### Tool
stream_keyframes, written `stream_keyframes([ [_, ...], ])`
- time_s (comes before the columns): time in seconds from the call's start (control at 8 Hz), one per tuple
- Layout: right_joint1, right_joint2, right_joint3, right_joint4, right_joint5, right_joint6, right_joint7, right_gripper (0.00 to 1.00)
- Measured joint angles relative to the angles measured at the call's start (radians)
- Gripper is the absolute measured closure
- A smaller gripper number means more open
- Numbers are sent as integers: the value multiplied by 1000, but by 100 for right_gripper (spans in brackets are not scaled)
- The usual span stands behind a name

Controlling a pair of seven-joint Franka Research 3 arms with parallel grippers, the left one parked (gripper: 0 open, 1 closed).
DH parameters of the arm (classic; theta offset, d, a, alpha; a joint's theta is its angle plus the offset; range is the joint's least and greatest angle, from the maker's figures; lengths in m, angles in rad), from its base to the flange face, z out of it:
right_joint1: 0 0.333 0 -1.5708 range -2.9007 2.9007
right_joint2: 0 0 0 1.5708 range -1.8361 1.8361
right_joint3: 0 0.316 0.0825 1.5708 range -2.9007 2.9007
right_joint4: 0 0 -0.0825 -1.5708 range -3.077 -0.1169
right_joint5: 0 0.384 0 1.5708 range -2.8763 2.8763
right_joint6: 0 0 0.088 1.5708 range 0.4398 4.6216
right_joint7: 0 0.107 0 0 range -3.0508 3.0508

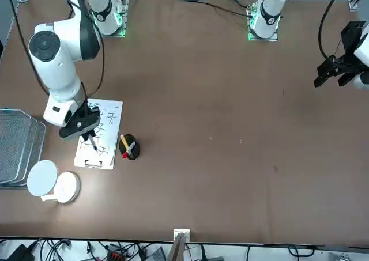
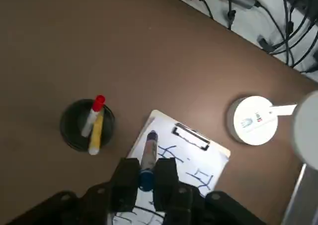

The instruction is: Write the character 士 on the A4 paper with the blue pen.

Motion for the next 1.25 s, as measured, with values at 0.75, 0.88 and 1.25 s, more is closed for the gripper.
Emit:
stream_keyframes([
  [0.75, 65, 61, 32, -1, 67, 34, 351, 81],
  [0.88, 65, 78, 32, -2, 79, 51, 353, 81],
  [1.25, 65, 139, 32, -6, 83, 65, 353, 81],
])
